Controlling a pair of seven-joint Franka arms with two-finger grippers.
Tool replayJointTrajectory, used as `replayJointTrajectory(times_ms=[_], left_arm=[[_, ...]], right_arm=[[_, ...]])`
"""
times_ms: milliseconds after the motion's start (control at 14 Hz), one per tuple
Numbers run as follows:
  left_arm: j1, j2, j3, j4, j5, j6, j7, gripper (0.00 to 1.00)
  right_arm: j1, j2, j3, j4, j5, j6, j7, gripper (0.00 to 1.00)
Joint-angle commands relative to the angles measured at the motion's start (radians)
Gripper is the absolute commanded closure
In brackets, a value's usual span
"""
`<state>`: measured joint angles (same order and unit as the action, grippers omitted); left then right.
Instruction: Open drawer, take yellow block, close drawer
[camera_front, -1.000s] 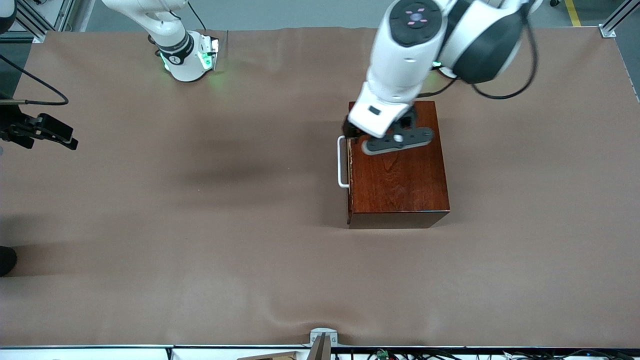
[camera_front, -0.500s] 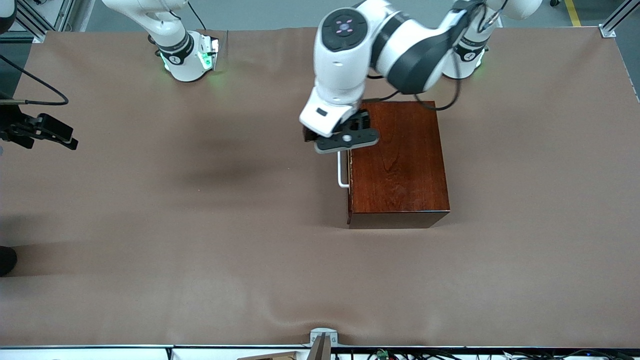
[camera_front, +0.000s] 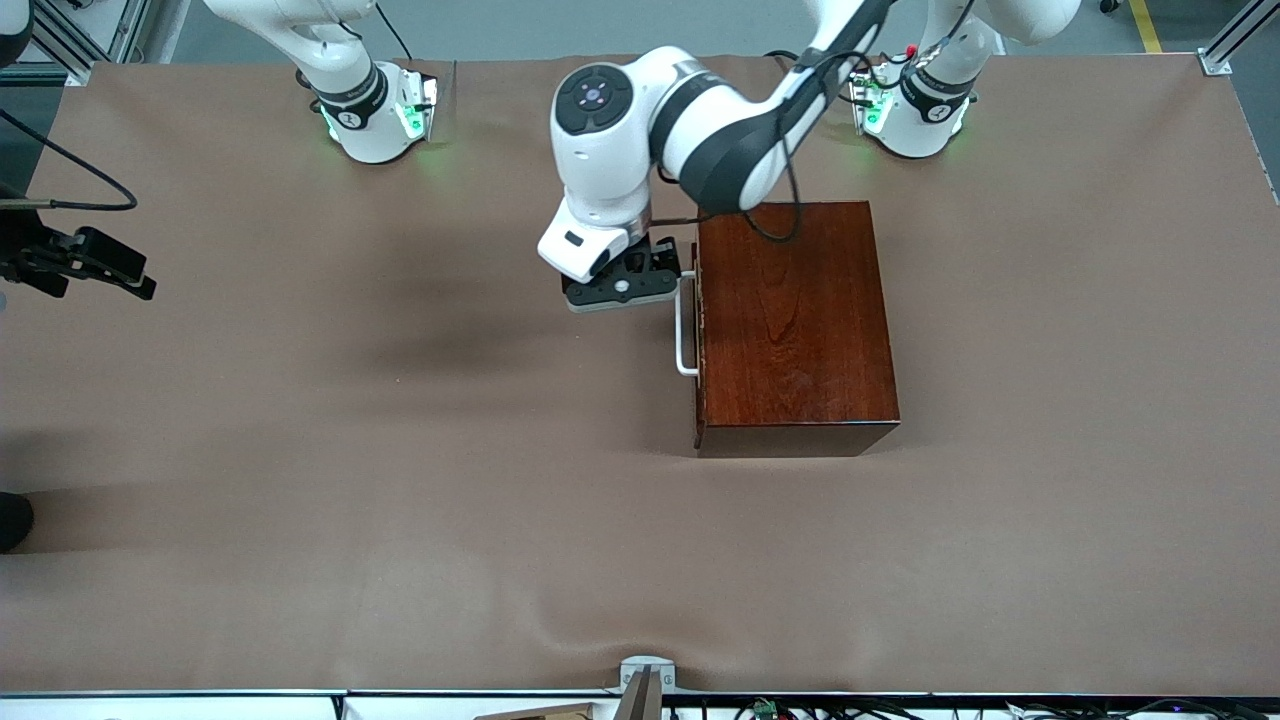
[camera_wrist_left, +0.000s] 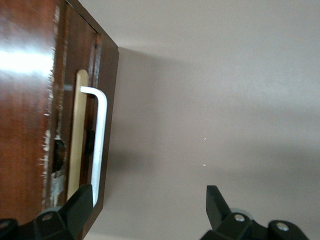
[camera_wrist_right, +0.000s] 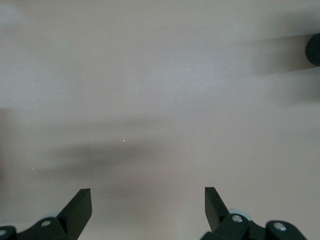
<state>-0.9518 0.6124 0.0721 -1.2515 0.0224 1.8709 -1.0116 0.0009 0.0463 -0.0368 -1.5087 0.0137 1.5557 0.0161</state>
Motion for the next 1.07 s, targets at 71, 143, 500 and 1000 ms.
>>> replayJointTrajectory(times_ms=[71, 143, 500, 1000], left_arm=[[-0.024, 0.052, 0.023, 0.037, 0.043, 0.001, 0.036, 0.00], [-0.025, 0.059, 0.021, 0.035, 0.051, -0.001, 0.036, 0.00], [-0.025, 0.073, 0.032, 0.030, 0.059, -0.062, -0.010, 0.00], [-0.022, 0.122, 0.032, 0.027, 0.057, -0.081, -0.015, 0.00]], right_arm=[[-0.018, -0.011, 0.012, -0.007, 0.011, 0.003, -0.002, 0.00], [-0.018, -0.011, 0.012, -0.007, 0.011, 0.003, -0.002, 0.00], [-0.018, -0.011, 0.012, -0.007, 0.011, 0.003, -0.002, 0.00], [-0.018, -0.011, 0.012, -0.007, 0.011, 0.001, -0.002, 0.00]])
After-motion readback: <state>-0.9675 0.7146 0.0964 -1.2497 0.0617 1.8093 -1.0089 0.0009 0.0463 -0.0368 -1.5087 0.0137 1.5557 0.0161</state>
